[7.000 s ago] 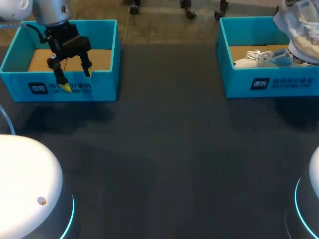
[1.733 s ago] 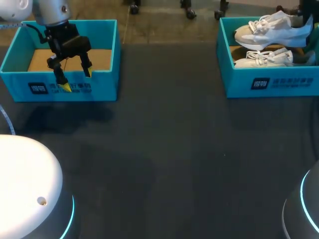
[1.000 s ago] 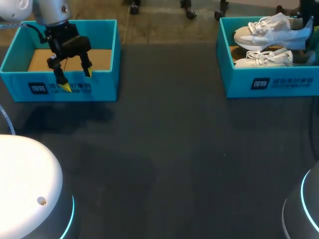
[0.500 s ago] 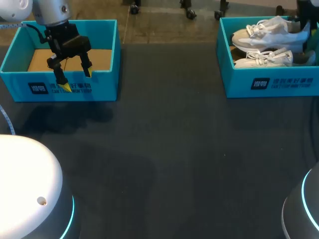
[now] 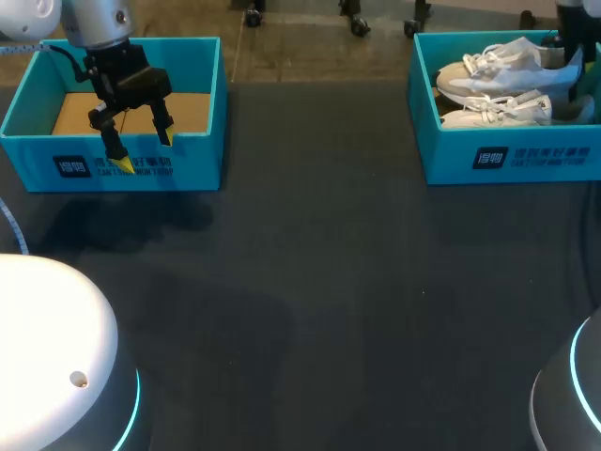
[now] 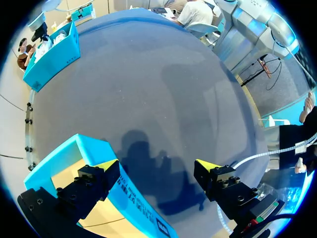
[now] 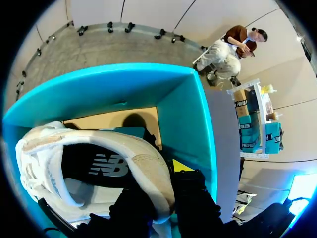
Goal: Take the shoe out of the shoebox, open the shoe tongue, remove and reinsert the insole, then place the shoe into the shoebox
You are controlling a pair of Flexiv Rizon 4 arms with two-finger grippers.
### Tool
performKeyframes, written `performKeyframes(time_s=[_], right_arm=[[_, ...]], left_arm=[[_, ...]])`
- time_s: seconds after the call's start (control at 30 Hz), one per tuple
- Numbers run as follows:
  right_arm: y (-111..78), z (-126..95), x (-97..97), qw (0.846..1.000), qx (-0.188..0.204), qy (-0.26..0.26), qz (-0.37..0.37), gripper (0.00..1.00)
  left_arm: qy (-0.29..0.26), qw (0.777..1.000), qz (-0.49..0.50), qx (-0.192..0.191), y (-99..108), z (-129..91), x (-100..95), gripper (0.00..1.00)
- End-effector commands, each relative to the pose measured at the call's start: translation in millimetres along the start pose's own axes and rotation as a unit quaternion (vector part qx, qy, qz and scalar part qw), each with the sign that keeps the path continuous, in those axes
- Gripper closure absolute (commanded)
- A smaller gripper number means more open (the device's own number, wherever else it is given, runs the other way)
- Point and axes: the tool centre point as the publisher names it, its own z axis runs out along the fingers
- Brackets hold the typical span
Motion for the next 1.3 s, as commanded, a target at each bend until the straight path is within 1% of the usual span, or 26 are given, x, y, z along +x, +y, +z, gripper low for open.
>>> performKeyframes(time_s=[0.03, 0.27, 0.4, 0.67, 0.83, 1.0, 1.3], right_arm=[[11.2, 7.7, 0.5, 1.000, 0.017, 0.004, 0.000, 1.00], [14.9, 10.2, 4.1, 1.000, 0.025, 0.008, 0.013, 1.00], [18.1, 11.5, 5.1, 1.000, 0.025, 0.007, 0.009, 1.00], [16.5, 25.0, 7.8, 0.999, 0.048, 0.006, 0.011, 1.00], [13.4, 33.0, 10.5, 0.998, 0.057, 0.014, 0.009, 1.00], [5.9, 39.5, 10.3, 0.997, 0.067, 0.022, 0.014, 1.00], [-0.9, 49.4, 18.2, 0.996, 0.085, 0.036, 0.004, 1.00]], left_arm=[[0.001, 1.000, 0.000, -0.001, 0.4, -0.7, -0.2, 0.00], [0.001, 1.000, 0.000, -0.001, 0.4, -0.7, -0.2, 0.00], [0.001, 1.000, 0.000, -0.001, 0.4, -0.7, -0.2, 0.00], [0.001, 1.000, 0.000, -0.001, 0.4, -0.7, -0.2, 0.00], [0.001, 1.000, 0.000, -0.001, 0.4, -0.7, -0.2, 0.00], [0.001, 1.000, 0.000, -0.001, 0.4, -0.7, -0.2, 0.00], [0.001, 1.000, 0.000, -0.001, 0.4, -0.7, -0.2, 0.00]])
